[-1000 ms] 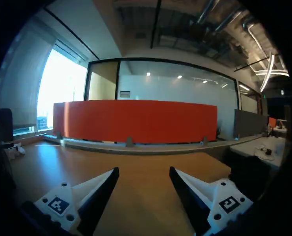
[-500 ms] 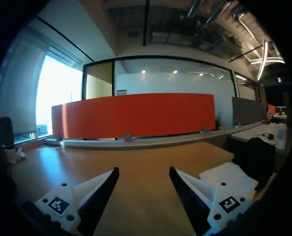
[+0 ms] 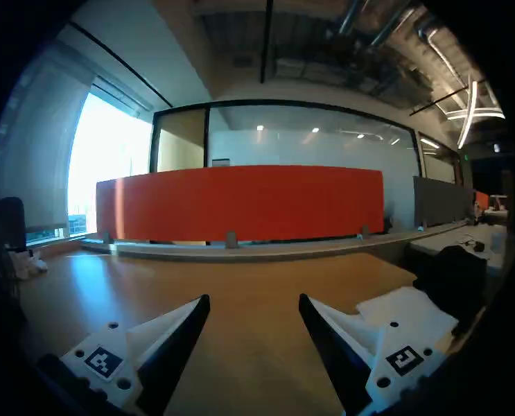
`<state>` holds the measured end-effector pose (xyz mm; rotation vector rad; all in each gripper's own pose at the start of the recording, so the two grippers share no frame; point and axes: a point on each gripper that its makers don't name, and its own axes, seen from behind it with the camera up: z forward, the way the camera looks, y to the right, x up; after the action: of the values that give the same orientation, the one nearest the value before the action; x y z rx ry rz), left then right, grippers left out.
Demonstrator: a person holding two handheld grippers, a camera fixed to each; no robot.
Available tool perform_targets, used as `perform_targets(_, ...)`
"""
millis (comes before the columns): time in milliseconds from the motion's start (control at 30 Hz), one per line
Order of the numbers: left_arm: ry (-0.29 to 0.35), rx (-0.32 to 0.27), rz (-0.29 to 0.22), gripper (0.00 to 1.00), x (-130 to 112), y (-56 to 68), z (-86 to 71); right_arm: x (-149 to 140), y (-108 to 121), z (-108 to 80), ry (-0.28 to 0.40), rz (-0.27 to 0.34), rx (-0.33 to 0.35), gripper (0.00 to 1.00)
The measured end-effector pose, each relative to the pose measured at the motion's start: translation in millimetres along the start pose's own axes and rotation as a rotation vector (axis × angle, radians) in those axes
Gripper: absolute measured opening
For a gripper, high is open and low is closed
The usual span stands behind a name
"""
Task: Fold towel
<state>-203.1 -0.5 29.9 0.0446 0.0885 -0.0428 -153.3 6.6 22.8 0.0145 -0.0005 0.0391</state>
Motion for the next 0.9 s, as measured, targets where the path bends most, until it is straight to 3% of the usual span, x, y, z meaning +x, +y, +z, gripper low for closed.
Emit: perform_targets(900, 0.0, 0.0, 0.0, 0.95, -0.1, 0.0, -0.5, 0.1, -7.9, -4.5, 0.034, -0.031, 0.007, 0.99)
